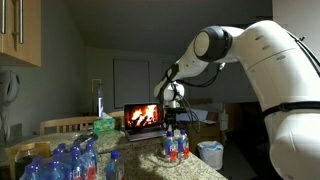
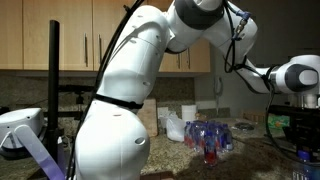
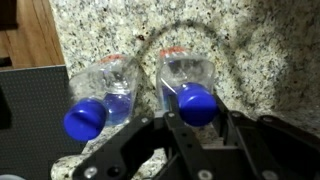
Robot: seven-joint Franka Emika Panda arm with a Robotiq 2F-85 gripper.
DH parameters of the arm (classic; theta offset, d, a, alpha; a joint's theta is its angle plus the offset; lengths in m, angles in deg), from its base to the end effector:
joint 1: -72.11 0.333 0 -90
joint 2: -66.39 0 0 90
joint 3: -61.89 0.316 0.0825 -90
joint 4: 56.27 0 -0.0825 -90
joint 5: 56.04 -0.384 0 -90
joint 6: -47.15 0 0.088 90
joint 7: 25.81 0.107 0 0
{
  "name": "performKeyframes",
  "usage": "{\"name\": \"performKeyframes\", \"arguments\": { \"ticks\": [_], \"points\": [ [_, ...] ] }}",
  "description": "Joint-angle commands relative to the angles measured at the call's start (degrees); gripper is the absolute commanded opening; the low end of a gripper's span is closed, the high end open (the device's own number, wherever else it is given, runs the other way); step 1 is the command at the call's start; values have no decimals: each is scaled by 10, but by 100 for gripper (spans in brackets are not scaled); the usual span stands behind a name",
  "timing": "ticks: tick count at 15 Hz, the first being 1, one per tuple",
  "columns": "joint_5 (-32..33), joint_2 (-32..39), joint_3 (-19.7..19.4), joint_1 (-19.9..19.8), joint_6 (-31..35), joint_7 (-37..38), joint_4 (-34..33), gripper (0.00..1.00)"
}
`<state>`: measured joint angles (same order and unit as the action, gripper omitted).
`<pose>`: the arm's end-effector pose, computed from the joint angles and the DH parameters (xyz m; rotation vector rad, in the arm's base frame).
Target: Pick up the three water bottles and move them to the left.
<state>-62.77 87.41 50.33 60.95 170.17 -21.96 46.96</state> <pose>0.5957 -0.2340 0.3458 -3.0109 0.7942 0.0125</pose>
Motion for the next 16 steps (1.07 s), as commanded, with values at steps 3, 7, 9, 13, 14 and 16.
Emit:
{"name": "performKeyframes", "arguments": {
  "ticks": [3, 7, 9, 13, 14, 16],
  "points": [
    [12, -8, 9, 0, -29, 1, -6, 15],
    [33, -22, 23, 13, -50, -17, -17, 15],
    [66, -28, 30, 31, -56, -16, -31, 15],
    [103, -26, 64, 63, -69, -62, -61, 15],
    [101, -24, 76, 71, -74, -75, -68, 15],
    [102, -16, 95, 85, -85, -101, -82, 15]
  ]
}}
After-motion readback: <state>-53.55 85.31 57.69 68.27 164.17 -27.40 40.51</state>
